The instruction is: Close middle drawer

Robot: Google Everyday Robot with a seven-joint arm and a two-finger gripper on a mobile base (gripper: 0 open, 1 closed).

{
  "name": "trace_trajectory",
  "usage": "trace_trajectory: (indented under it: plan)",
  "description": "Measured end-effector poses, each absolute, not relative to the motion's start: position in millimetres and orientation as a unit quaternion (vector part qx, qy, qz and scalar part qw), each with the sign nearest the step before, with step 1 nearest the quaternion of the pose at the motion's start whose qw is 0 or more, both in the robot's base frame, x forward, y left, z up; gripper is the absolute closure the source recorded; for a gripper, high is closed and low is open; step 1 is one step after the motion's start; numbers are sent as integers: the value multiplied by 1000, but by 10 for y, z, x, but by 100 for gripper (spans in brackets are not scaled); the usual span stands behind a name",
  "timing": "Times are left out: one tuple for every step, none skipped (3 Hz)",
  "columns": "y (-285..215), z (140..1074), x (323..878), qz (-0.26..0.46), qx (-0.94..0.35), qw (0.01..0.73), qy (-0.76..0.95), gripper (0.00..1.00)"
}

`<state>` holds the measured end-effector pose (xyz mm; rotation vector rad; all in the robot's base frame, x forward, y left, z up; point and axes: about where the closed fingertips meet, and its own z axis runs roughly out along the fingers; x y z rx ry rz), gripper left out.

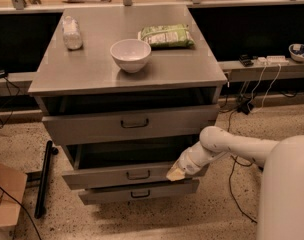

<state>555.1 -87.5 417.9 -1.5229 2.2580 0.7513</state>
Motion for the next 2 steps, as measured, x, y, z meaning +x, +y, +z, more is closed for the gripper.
trace_trajectory:
  plan:
    - [-876,4188,5622,262,-535,162,787,51]
    - [-876,4198,5776,262,-539,170,782,28]
